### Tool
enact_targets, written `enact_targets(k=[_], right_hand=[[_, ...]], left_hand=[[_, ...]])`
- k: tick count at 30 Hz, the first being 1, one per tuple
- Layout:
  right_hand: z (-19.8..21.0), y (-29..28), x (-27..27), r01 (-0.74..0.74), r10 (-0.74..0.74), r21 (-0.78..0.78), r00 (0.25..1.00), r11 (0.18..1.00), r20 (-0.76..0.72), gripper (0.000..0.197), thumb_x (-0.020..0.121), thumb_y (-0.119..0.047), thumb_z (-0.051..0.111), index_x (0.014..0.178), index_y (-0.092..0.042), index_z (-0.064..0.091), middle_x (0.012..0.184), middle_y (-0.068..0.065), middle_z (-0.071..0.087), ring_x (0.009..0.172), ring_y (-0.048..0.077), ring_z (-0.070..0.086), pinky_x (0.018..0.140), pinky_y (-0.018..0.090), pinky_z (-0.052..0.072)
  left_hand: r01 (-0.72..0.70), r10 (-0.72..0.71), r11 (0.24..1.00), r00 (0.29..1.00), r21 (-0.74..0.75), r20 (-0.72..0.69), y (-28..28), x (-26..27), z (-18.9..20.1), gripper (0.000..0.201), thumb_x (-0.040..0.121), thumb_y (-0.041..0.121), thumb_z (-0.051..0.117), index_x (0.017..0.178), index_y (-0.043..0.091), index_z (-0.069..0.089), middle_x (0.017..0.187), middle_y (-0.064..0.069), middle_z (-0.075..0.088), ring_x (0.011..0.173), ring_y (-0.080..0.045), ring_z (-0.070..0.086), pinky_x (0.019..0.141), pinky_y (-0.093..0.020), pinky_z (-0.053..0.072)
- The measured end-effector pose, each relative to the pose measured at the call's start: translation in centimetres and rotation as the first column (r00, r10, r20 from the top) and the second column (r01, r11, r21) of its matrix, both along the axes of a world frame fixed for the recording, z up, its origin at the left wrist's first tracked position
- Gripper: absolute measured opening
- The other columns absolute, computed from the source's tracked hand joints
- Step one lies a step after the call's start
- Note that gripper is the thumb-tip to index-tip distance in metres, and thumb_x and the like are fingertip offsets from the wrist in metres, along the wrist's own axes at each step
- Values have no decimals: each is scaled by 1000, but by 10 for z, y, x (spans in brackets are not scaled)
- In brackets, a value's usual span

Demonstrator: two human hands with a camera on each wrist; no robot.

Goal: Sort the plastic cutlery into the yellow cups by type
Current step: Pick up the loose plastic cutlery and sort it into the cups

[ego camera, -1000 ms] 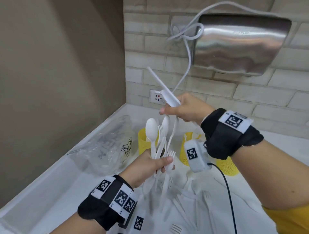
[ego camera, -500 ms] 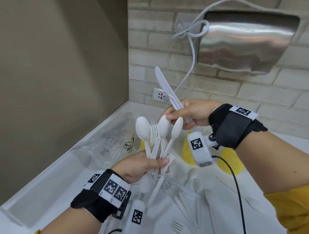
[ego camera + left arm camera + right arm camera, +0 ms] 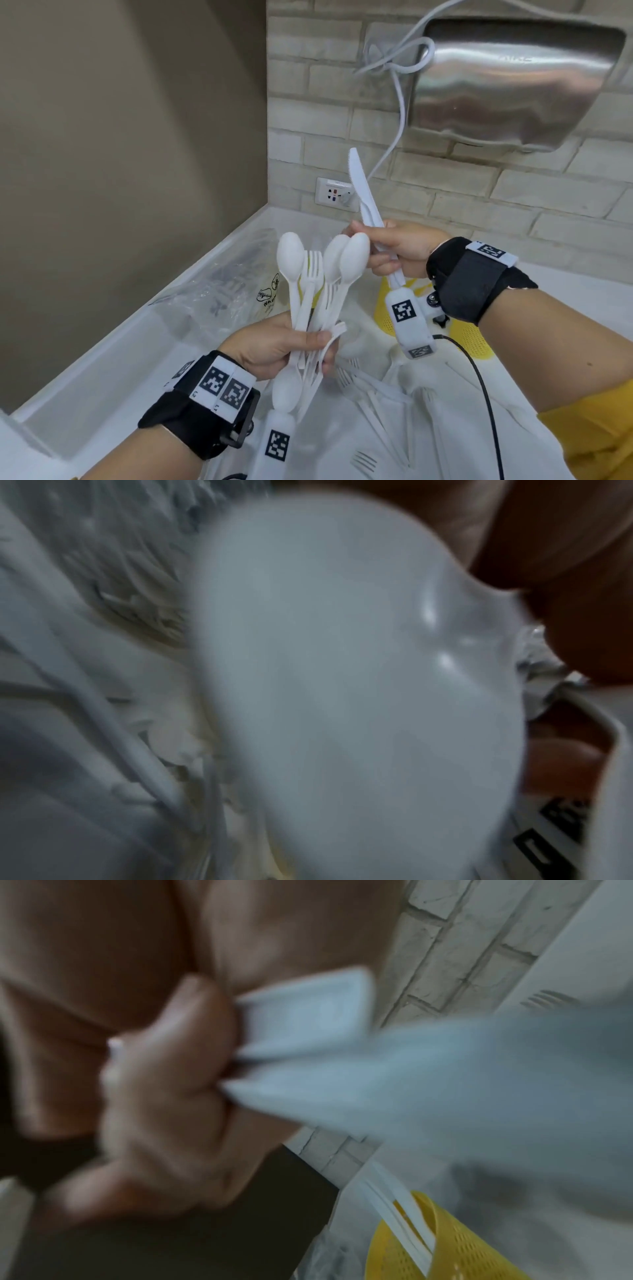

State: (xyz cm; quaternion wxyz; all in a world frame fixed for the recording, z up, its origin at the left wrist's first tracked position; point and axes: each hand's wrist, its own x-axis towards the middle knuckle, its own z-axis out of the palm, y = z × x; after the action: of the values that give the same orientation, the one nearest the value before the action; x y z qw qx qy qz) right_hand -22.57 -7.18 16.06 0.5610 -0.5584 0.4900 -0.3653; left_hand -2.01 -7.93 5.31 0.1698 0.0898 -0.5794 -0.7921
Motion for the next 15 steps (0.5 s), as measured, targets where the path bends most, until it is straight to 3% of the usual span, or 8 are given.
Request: enact_targets(k=[3,5,9,11,12,14,15], right_hand=[[-7,-20,3,245,-228,-131,965,961,132,31,98,-36,36,81,-14,50,50,-7,41,41,6,32,40,15,29],[-12,-33,9,401,-344,-229,904,887,252,31,100,-31,33,76,-16,46,54,-4,38,47,8,34,50,19,35],[-29,-58,30,619,-487,-349,777,703,398,29,101,-16,32,74,-18,42,63,1,39,57,10,41,65,22,41],[-43,-69,38,646,-569,-415,763,641,308,26,100,-16,35,76,-20,46,67,1,46,64,11,47,71,22,42],[-50,-73,40,622,-593,-439,775,649,220,22,99,-18,37,81,-20,49,71,1,50,68,10,49,72,23,41],[-63,-78,44,533,-567,-383,823,754,31,12,96,-23,45,103,-15,52,84,-1,51,79,10,50,76,26,38],[-68,-80,44,499,-541,-325,840,803,-47,30,94,-28,50,120,-14,46,91,-2,49,87,11,49,78,25,37]], left_hand=[[-101,101,986,995,131,7,-8,11,-2,38,58,29,87,78,7,63,61,-3,59,56,-16,58,58,-26,50],[-172,173,970,985,171,12,-12,19,-2,51,55,28,88,84,4,55,61,-3,57,55,-16,57,56,-27,50],[-236,235,958,972,163,27,-16,29,-1,52,56,31,88,84,5,54,63,-3,58,57,-17,58,57,-27,50],[-265,260,955,964,134,54,-14,31,1,43,57,31,87,82,7,61,66,-4,62,59,-17,61,59,-27,51],[-289,283,952,957,102,71,-12,31,4,34,62,30,84,81,9,65,69,-4,65,61,-17,63,60,-26,52],[-363,364,931,925,-29,111,-6,31,9,15,79,22,70,84,9,65,74,-5,69,66,-17,65,65,-27,52],[-393,409,910,902,-132,136,-4,31,11,10,86,18,62,86,8,63,75,-4,70,68,-18,65,67,-27,51]])
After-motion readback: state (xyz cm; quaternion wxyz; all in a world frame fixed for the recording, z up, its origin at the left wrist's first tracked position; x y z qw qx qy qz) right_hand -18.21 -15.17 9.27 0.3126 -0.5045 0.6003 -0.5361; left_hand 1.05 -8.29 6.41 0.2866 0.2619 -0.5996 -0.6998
